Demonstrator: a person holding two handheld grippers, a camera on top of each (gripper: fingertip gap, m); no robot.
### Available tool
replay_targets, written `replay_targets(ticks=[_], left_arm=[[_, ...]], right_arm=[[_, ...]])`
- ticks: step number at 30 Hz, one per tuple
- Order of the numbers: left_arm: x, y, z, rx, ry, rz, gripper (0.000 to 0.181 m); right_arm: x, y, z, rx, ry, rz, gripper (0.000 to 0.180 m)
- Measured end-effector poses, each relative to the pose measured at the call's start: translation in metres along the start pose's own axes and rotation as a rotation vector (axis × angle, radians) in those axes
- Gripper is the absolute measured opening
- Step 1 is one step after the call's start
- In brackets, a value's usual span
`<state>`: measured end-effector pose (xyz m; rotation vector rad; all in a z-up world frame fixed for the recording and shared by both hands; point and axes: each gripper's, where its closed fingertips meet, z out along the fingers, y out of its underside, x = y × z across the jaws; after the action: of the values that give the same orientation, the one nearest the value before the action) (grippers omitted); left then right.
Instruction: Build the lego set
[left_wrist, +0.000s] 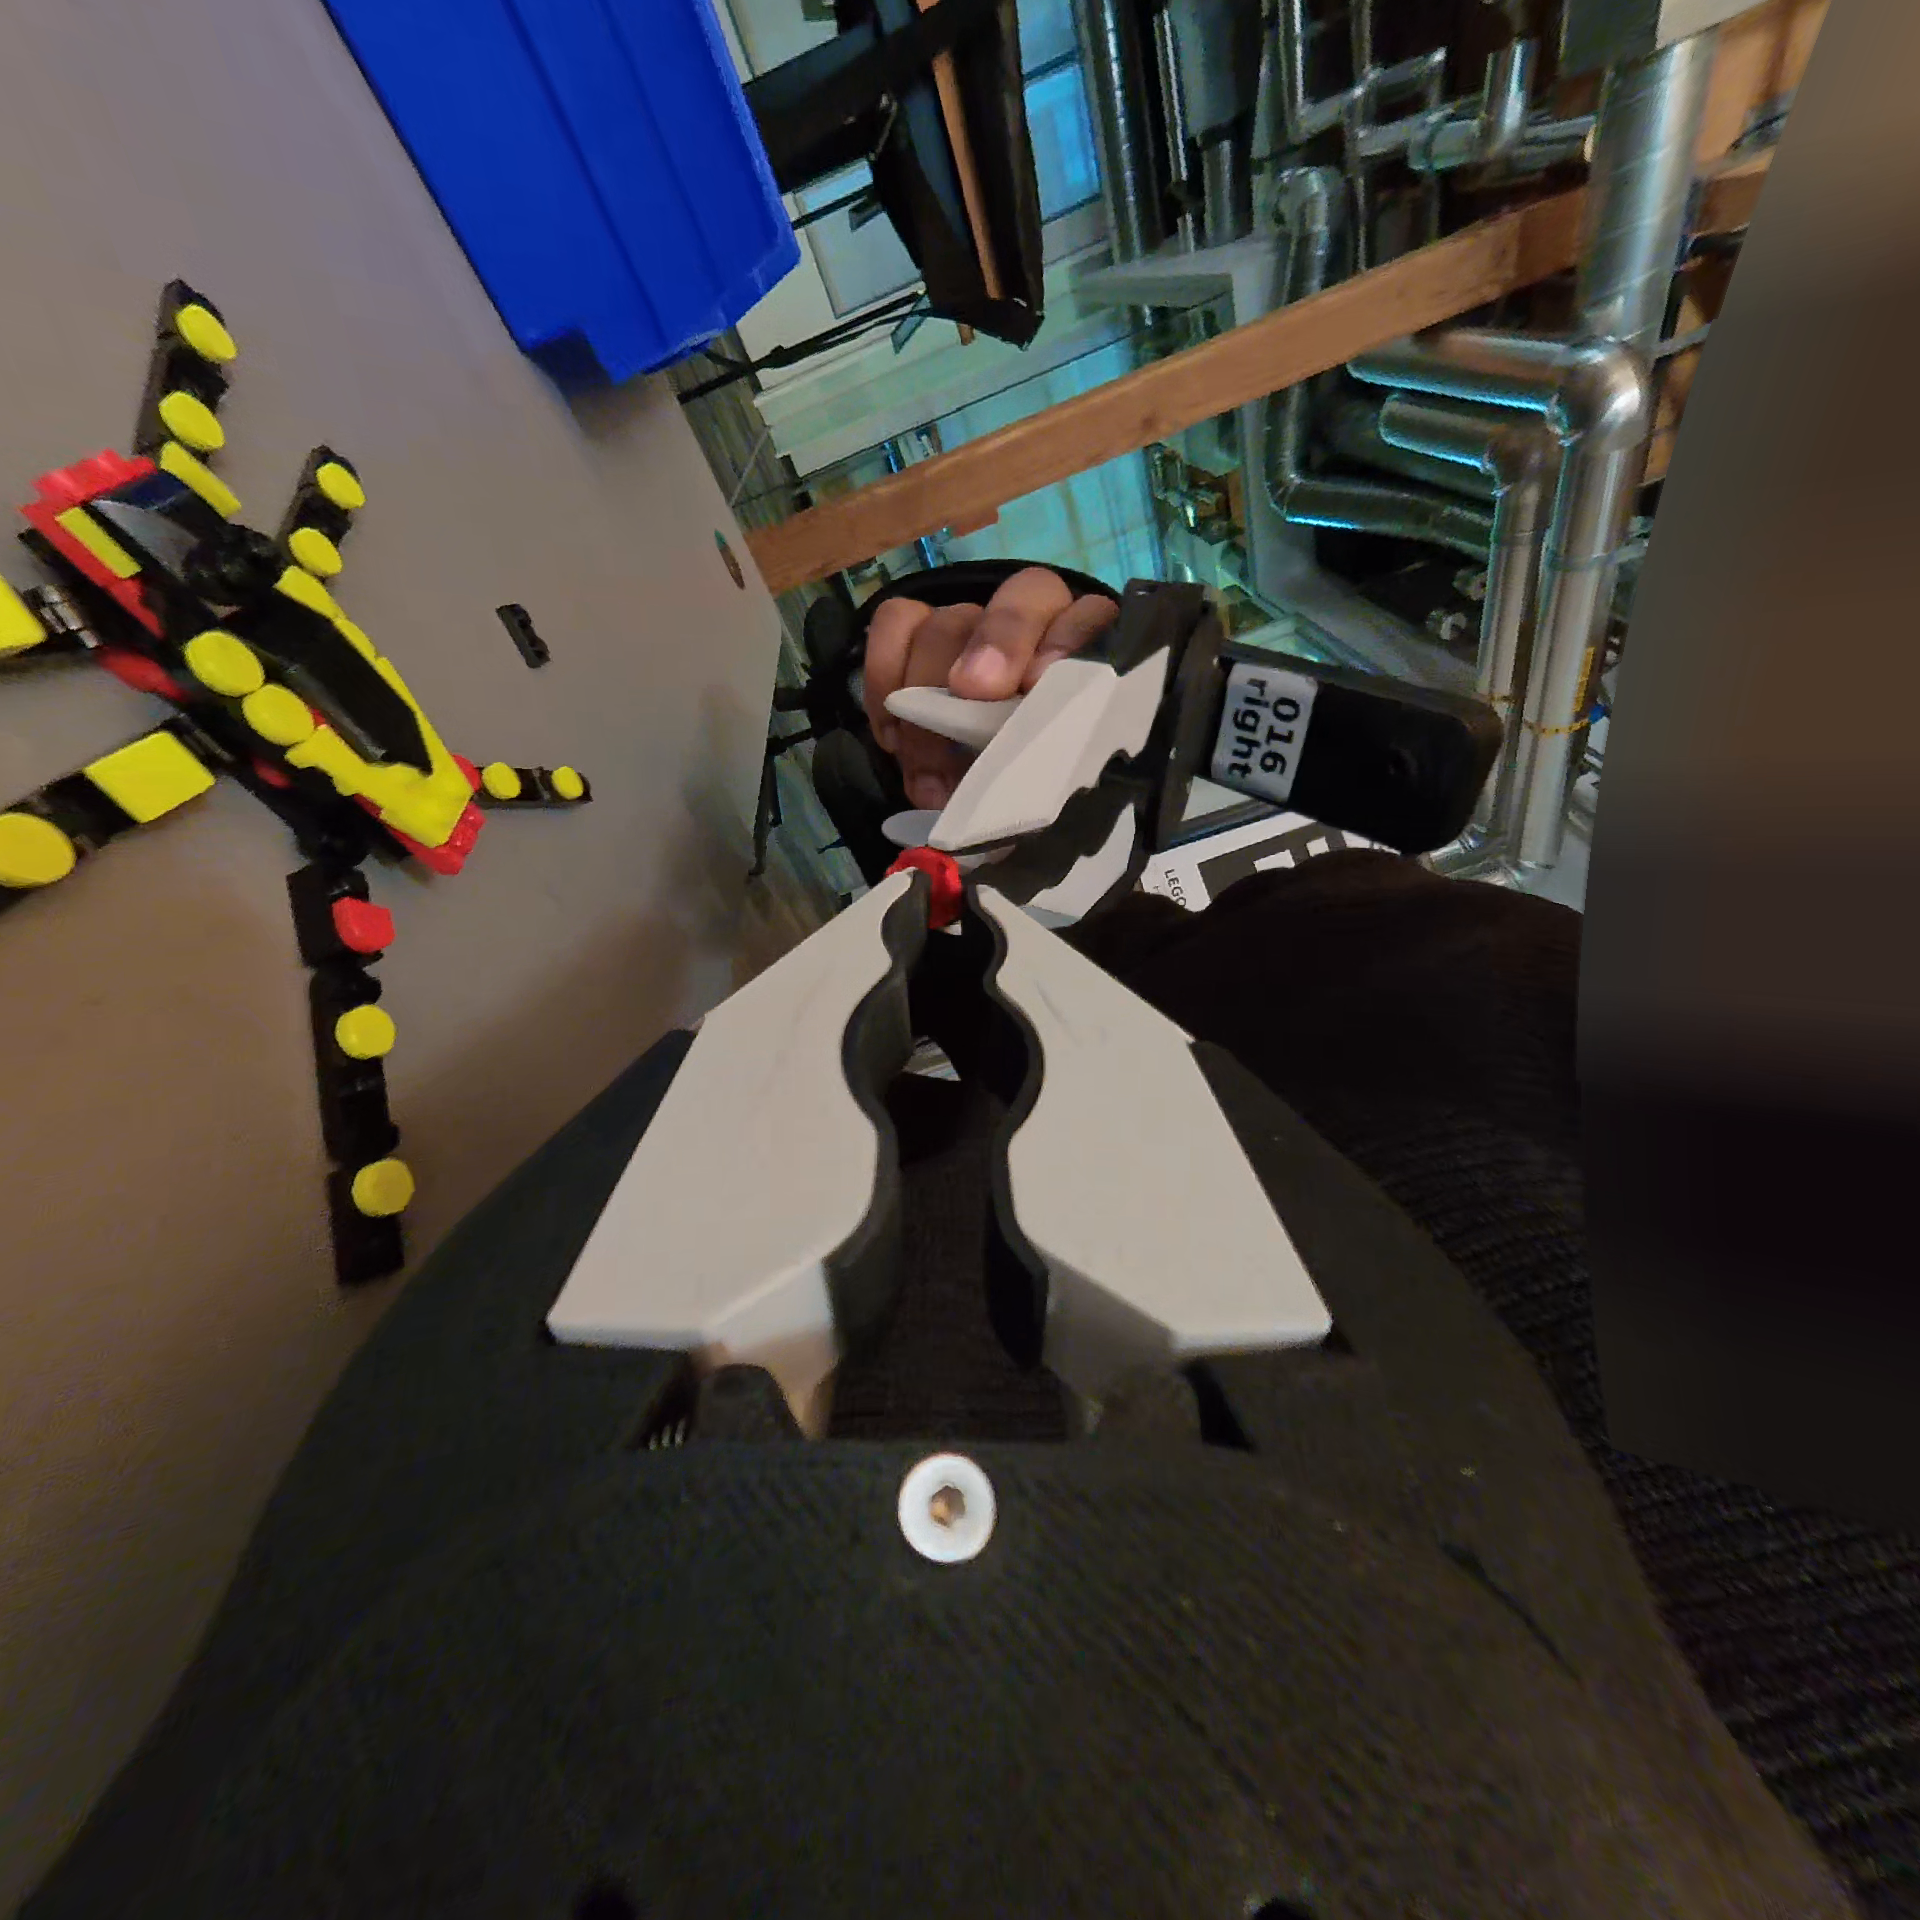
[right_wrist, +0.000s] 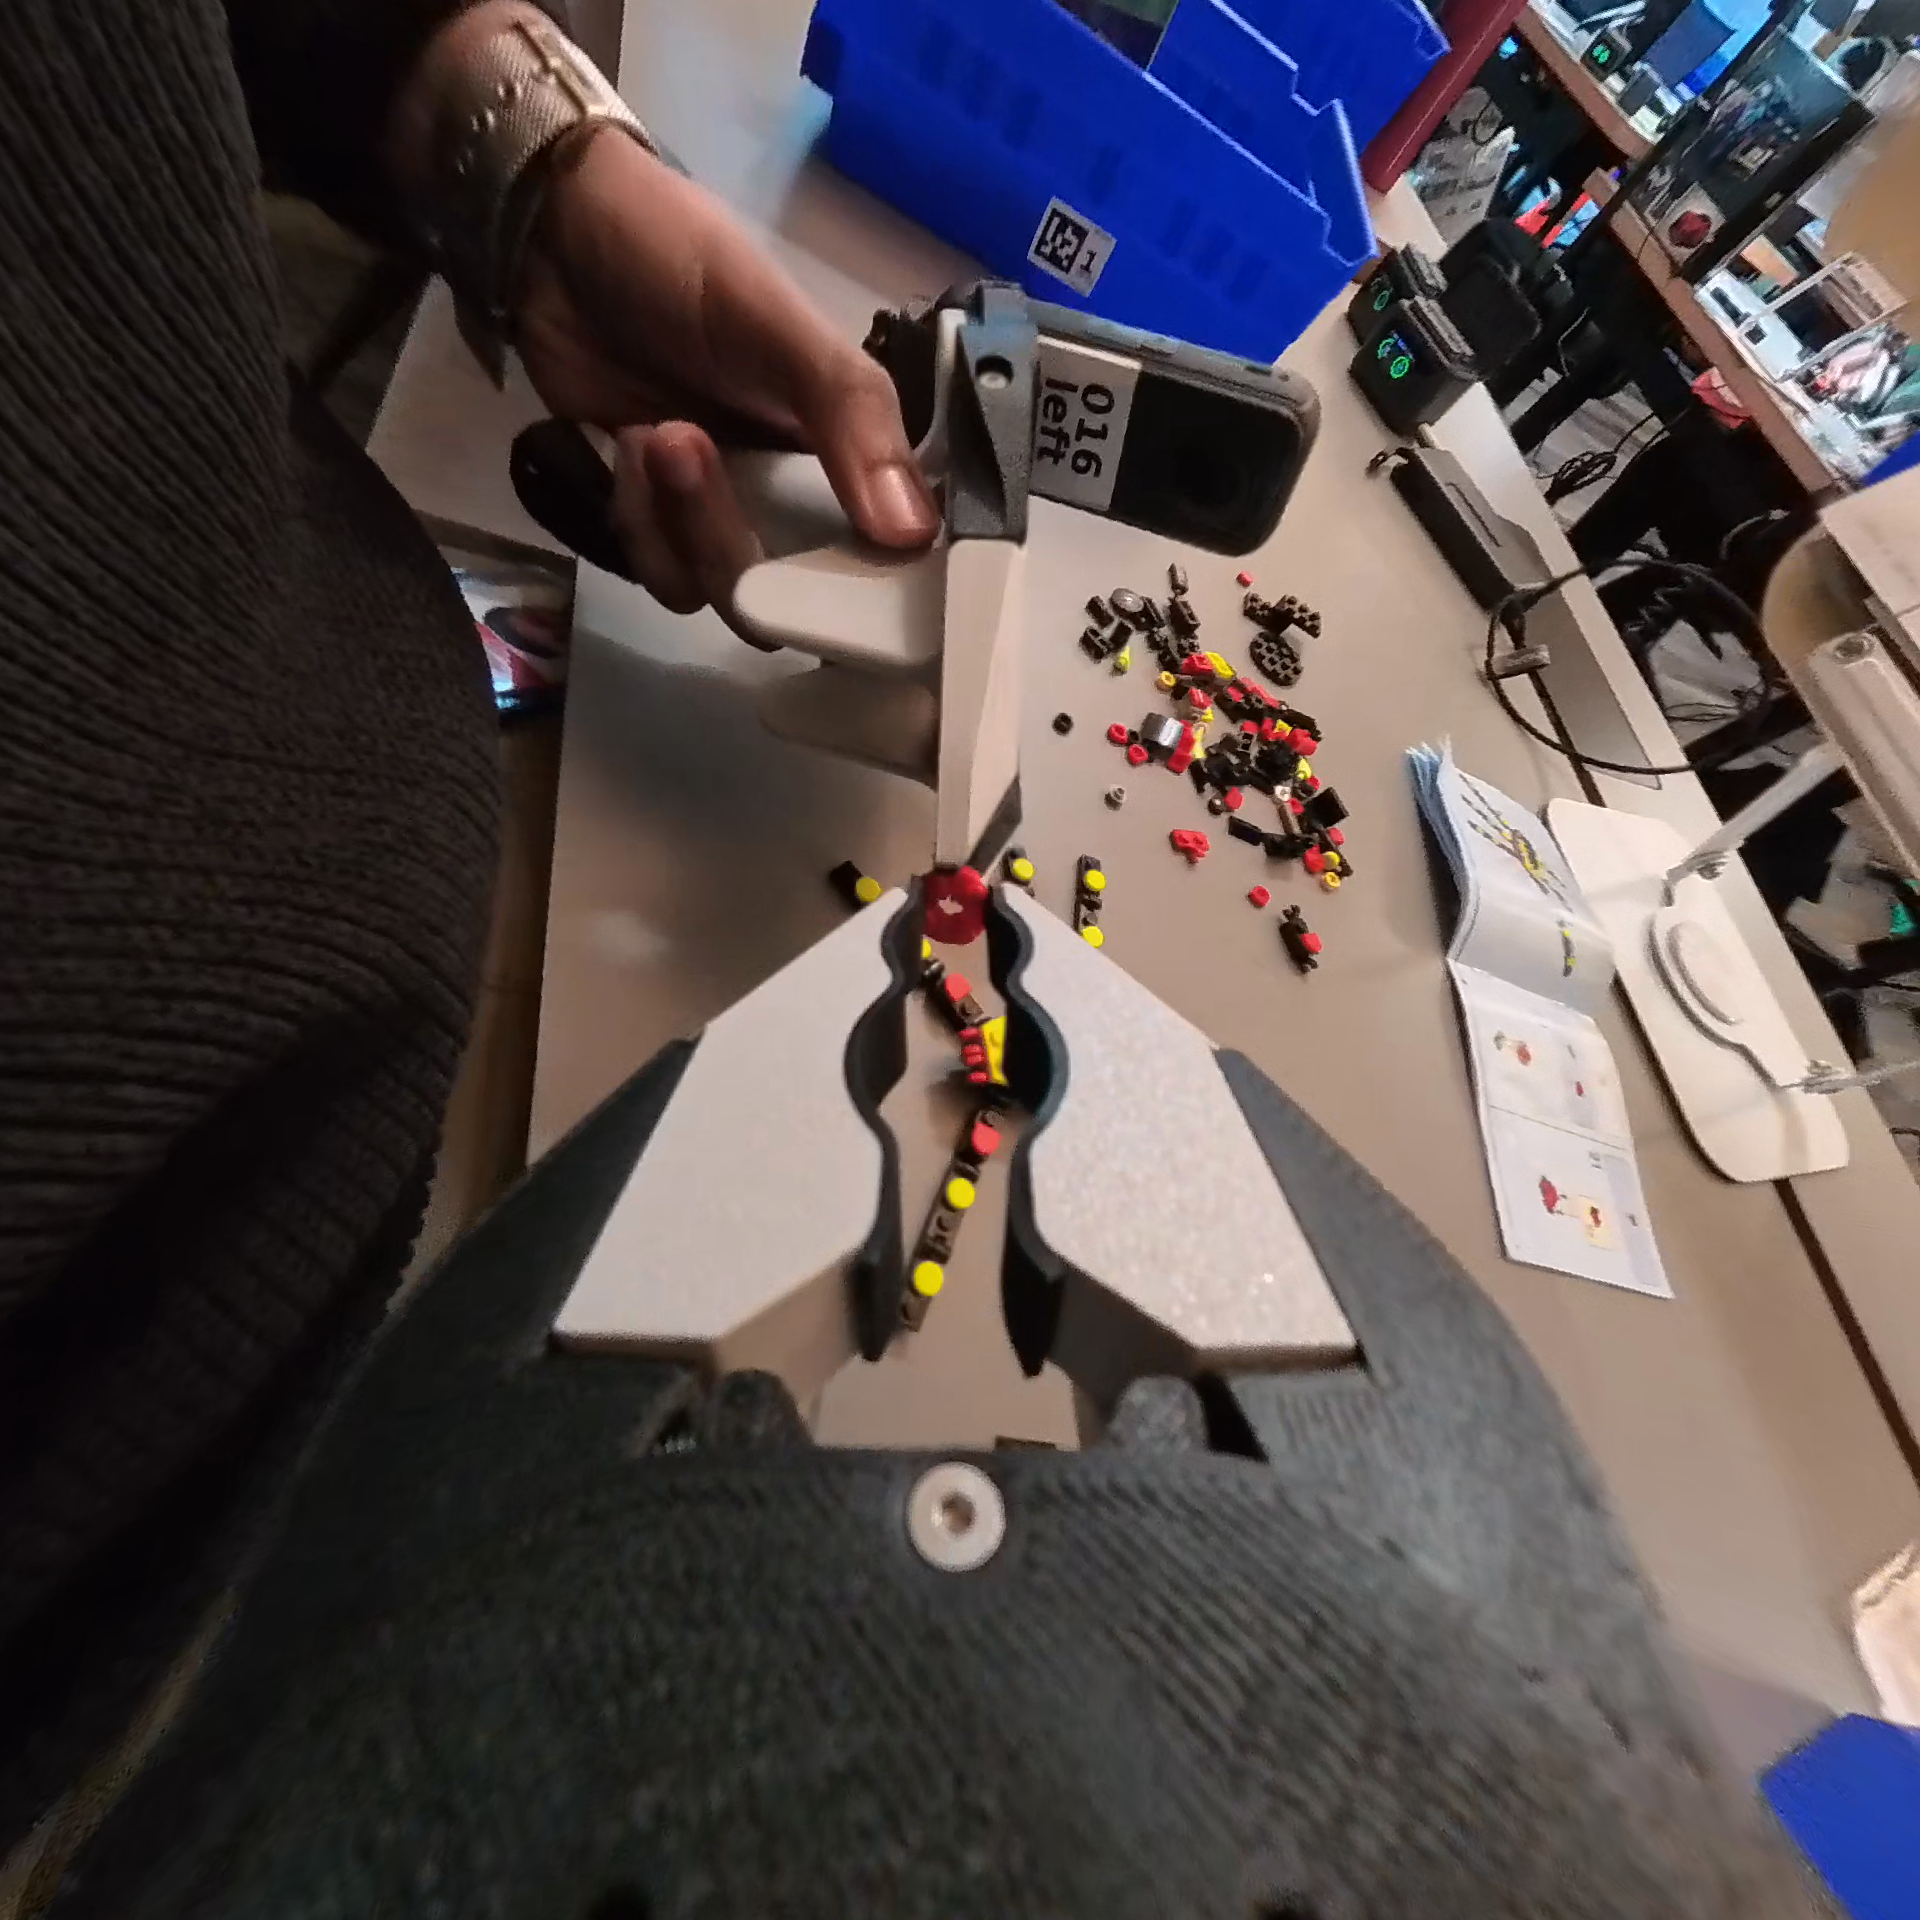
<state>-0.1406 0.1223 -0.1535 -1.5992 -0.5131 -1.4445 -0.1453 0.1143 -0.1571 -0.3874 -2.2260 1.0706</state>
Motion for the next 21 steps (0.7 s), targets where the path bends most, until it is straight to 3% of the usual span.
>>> replay_targets(ticks=[9,13,21], left_arm=[[-0.004,-0.007,-0.010,0.059,0.022,-0.075,0.001],[-0.004,-0.011,-0.012,0.084,0.035,-0.092,0.000],[-0.009,-0.022,-0.018,0.163,0.033,-0.124,0.000]], right_arm=[[0.007,0.000,0.010,0.008,0.006,0.035,0.012],[0.015,0.003,0.010,0.010,0.029,0.081,0.033],[0.019,0.011,0.013,-0.059,0.079,0.043,0.027]])
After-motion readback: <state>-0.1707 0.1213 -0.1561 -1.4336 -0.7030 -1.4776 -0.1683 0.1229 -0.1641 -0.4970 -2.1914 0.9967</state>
